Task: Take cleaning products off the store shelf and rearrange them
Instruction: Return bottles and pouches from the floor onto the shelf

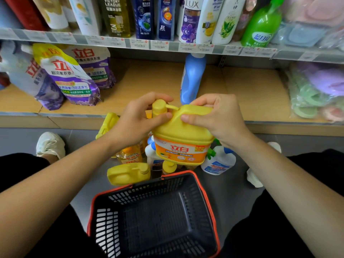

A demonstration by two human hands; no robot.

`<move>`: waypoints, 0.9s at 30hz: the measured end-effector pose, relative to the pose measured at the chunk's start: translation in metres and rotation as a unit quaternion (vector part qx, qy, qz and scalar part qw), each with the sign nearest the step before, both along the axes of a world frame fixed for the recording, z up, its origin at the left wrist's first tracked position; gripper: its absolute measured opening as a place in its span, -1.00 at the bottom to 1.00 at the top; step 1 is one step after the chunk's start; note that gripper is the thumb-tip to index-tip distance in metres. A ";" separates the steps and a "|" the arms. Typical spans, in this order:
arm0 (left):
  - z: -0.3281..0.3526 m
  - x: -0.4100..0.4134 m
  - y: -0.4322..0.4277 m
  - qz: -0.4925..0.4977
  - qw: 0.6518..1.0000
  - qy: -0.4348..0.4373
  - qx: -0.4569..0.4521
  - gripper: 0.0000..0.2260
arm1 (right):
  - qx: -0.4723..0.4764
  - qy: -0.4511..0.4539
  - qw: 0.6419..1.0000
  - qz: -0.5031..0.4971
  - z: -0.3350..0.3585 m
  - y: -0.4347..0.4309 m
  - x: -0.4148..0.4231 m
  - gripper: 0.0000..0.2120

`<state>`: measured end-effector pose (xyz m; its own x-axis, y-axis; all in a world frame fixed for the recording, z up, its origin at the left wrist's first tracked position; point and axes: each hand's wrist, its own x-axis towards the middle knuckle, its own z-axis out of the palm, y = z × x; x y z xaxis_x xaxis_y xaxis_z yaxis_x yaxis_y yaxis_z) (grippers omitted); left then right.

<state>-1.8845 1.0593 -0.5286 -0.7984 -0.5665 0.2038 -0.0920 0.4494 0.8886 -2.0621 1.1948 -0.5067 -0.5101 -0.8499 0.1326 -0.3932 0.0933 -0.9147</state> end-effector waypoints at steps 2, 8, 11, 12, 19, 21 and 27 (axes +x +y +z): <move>0.005 0.000 -0.005 -0.045 0.997 -0.002 0.058 -0.68 | 0.001 -0.021 1.000 -0.003 0.002 0.000 -0.003 -0.75; 0.005 -0.001 -0.007 -0.051 0.974 0.060 0.211 -0.54 | -0.025 -0.186 0.982 -0.028 0.003 -0.001 -0.009 -0.53; -0.005 0.003 -0.009 -0.018 0.974 0.036 0.224 -0.56 | -0.054 -0.236 0.969 -0.047 0.008 0.001 -0.013 -0.62; -0.010 0.004 -0.011 -0.011 0.973 0.015 0.230 -0.50 | -0.072 -0.252 0.964 -0.055 0.012 0.002 -0.015 -0.70; -0.040 -0.003 -0.003 0.036 0.915 -0.040 0.399 -0.36 | -0.173 -0.367 0.908 -0.107 0.024 0.005 -0.041 -0.88; -0.043 -0.006 -0.002 0.014 0.890 0.018 0.456 -0.41 | -0.176 -0.400 0.891 -0.124 0.023 0.005 -0.045 -0.97; -0.048 -0.012 0.001 0.008 0.856 0.085 0.511 -0.46 | -0.138 -0.406 0.888 -0.165 0.010 0.001 -0.057 -0.88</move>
<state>-1.8964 1.0604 -0.5761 -0.7972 -0.5285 -0.2917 0.0781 -0.5694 0.8183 -2.1194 1.1959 -0.4966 -0.7471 -0.6294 -0.2137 0.4147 -0.1901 -0.8899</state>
